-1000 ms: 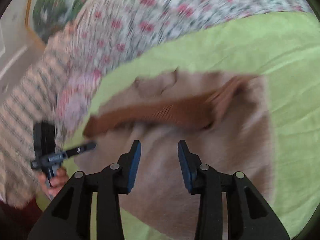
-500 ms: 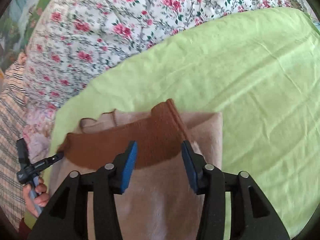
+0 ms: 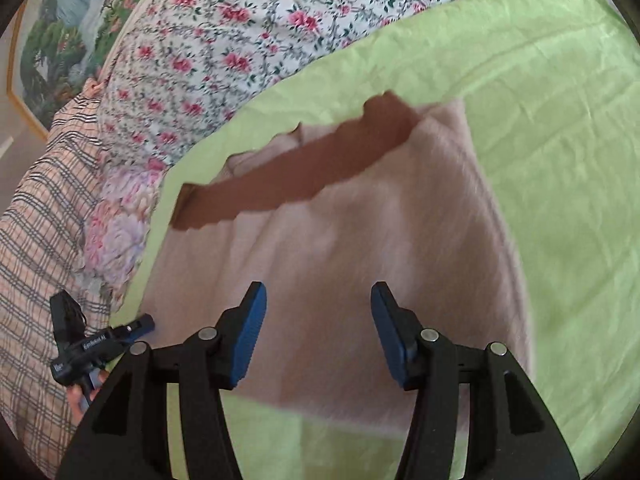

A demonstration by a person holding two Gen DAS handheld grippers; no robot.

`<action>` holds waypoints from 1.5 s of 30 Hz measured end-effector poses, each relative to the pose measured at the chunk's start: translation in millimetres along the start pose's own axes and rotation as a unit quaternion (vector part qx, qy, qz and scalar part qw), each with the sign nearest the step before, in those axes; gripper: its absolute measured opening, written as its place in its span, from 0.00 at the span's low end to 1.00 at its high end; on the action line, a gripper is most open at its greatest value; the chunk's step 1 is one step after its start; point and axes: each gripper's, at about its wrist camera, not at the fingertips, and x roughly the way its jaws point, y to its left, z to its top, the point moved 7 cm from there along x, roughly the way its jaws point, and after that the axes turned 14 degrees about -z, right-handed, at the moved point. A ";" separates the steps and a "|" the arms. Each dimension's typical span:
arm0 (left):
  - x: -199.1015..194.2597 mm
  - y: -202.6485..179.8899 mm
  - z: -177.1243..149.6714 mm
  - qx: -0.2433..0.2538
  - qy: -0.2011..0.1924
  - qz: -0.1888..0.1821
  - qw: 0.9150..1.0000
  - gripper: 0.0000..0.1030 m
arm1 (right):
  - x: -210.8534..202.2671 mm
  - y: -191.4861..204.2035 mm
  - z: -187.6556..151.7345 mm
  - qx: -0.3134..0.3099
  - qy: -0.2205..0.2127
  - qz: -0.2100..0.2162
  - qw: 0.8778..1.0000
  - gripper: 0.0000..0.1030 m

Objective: Fold small clothes

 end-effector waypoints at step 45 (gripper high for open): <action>43.5 -133.8 36.8 0.132 -0.075 0.004 0.988 0.06 | 21.3 3.5 55.0 0.010 0.085 0.111 0.990 0.69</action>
